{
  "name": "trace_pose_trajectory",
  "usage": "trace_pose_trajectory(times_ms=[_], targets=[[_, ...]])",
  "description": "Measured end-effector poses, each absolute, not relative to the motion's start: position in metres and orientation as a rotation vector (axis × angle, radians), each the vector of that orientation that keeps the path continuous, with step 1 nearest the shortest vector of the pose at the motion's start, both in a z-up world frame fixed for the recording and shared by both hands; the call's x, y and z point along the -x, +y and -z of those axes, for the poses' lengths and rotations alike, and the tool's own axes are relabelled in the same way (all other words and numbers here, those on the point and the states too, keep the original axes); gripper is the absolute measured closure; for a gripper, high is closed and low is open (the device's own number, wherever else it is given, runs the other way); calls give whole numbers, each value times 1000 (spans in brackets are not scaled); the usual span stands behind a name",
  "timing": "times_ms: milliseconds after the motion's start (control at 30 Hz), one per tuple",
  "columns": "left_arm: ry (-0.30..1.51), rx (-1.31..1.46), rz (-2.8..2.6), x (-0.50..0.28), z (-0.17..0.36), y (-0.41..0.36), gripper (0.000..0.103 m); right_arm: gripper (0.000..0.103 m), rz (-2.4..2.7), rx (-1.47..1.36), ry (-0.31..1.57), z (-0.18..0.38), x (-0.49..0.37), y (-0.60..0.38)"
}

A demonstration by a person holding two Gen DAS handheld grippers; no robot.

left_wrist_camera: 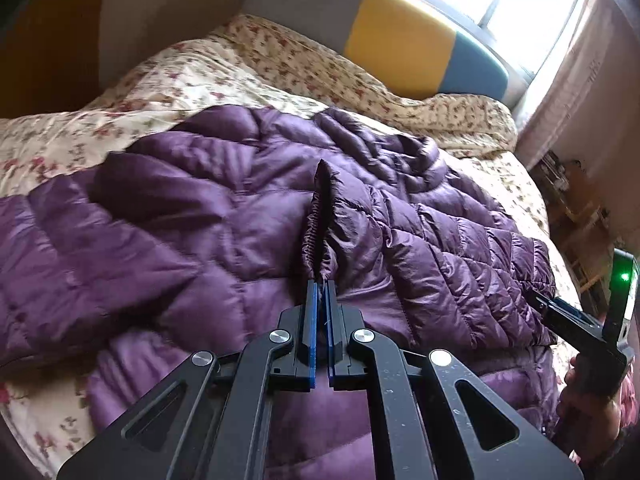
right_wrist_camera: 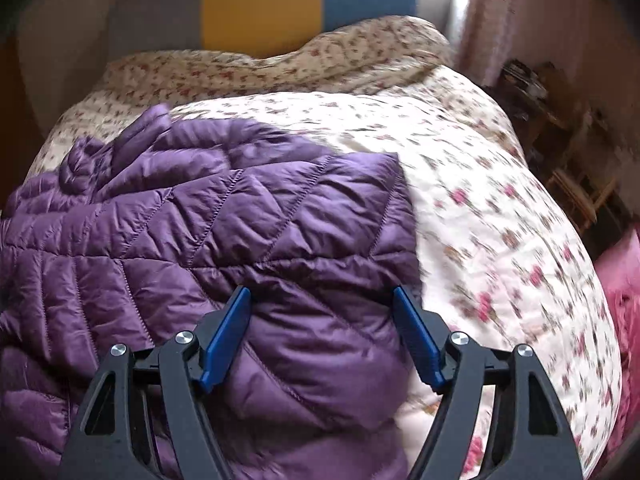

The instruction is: Fold large clothes

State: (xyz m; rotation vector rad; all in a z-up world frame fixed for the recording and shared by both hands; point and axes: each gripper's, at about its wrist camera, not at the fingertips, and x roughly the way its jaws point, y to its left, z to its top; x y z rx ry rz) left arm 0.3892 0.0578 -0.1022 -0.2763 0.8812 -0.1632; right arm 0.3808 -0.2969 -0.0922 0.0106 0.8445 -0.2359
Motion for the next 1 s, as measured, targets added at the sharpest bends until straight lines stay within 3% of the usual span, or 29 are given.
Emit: trace_pose_trajectory(times_ms=[400,467,500,533,733,1000], targets=[[856,256,71,-361,101,77,99,27,210,111,834,131,-409,-249],[833,265,40,-355,93,78,79,27,208,109,829,133,-408,-250],[809,277,35,-351,88,78,57,27,208,107,828,133,-408,-250],[779,295,38,-346,81,78,44,27,208,107,827,133,-408,-250],[748,219,79,-355,64,47,44,26,208,108,819,133,-407,-249],[903,188,64,-400,122,36,51,26,195,94,808,133,-404,-252]])
